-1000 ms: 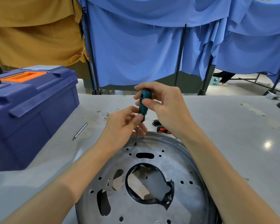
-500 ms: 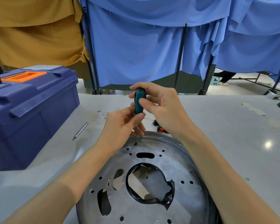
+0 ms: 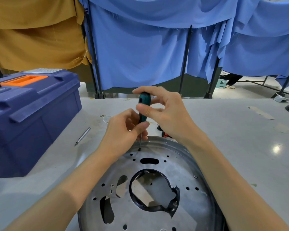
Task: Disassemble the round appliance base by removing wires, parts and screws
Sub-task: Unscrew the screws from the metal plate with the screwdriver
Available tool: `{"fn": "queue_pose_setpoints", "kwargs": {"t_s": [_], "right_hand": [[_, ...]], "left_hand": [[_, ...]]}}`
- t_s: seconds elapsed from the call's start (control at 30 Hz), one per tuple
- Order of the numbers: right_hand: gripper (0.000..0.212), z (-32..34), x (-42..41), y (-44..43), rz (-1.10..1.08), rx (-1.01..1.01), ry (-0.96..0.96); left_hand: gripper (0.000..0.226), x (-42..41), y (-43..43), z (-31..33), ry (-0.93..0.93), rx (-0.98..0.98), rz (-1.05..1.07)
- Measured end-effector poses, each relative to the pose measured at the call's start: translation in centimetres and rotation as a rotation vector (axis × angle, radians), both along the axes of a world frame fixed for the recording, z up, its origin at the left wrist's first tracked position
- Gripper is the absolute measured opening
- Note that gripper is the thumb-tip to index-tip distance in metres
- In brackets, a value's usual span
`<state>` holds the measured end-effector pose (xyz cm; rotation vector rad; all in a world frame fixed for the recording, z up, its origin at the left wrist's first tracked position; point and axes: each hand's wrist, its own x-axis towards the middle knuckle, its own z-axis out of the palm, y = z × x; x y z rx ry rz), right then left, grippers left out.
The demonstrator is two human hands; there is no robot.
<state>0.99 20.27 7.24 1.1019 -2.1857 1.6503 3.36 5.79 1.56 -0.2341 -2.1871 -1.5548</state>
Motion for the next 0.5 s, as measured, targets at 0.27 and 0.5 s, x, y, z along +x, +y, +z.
{"fn": "queue_pose_setpoints", "kwargs": {"t_s": [0.27,0.5], "right_hand": [[0.041,0.09,-0.34,0.48,-0.006,-0.037,-0.020],[0.032,-0.02,-0.04,0.01,-0.042,0.010,0.016]], "left_hand": [[0.009,0.16,-0.02,0.11,0.021,0.028,-0.051],[0.013,0.07,-0.01,-0.05,0.005,0.059,-0.029]]}}
